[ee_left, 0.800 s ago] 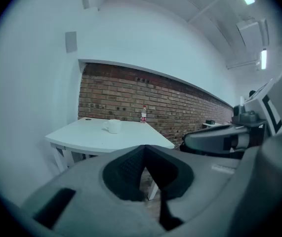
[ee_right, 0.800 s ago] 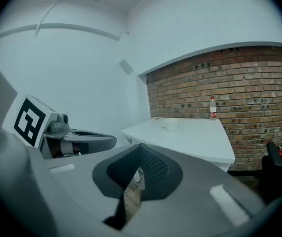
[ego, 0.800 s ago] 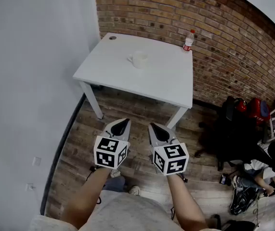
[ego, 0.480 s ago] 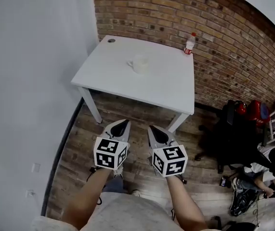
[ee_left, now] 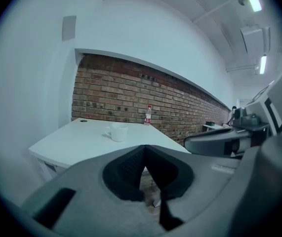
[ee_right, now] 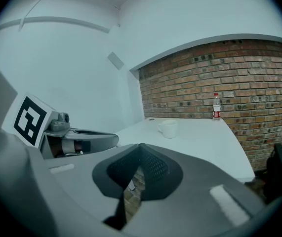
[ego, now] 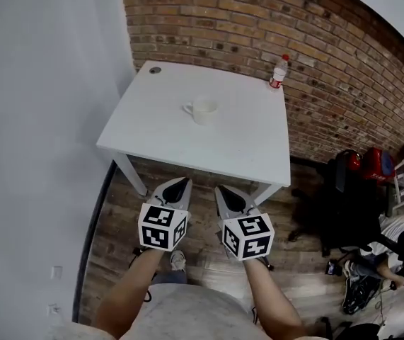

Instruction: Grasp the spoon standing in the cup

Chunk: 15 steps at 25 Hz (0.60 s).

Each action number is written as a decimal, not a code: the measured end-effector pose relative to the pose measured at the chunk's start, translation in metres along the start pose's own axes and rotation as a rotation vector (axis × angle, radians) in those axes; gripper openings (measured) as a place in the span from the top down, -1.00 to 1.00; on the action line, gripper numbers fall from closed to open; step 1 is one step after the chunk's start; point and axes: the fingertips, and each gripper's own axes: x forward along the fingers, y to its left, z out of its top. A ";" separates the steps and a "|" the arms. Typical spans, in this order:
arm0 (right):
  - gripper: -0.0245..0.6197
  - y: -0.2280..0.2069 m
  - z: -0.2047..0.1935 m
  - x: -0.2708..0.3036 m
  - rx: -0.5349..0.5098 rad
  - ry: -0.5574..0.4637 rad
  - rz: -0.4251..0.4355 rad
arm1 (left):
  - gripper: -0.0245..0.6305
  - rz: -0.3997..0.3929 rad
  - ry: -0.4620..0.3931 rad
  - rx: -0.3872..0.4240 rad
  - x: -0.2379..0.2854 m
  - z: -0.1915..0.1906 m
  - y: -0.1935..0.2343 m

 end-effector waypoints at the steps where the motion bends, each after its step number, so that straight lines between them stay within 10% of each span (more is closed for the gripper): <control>1: 0.90 -0.001 0.005 0.007 0.001 0.001 -0.006 | 0.94 -0.007 0.001 0.003 0.005 0.005 0.005; 15: 0.90 -0.016 0.061 0.088 0.001 -0.006 -0.090 | 0.94 -0.098 0.000 0.055 0.065 0.058 0.076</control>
